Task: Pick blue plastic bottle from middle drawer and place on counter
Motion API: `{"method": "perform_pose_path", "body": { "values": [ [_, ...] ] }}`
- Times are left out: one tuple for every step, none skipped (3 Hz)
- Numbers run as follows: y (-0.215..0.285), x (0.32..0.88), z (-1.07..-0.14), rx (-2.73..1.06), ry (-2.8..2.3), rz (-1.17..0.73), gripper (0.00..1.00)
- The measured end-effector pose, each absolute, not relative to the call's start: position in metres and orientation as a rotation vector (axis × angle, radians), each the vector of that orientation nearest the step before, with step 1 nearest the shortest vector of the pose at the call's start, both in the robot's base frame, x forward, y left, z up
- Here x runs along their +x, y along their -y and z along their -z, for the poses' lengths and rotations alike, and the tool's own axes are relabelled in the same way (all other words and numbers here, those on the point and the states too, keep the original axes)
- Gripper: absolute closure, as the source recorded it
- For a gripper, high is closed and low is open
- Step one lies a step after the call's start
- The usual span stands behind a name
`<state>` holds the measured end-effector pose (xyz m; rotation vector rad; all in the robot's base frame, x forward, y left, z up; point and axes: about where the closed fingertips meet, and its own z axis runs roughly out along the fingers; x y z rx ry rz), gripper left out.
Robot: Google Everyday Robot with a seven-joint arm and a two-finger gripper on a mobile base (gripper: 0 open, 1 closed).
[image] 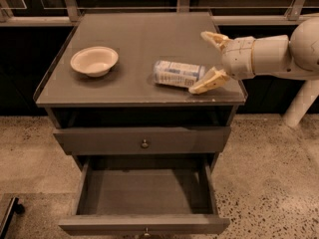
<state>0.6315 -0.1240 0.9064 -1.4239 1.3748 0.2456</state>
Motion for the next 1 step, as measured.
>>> {"method": "perform_pose_path", "body": {
  "values": [
    [0.1240, 0.6315, -0.9064, -1.424, -1.375, -0.246, 0.00]
  ]
}}
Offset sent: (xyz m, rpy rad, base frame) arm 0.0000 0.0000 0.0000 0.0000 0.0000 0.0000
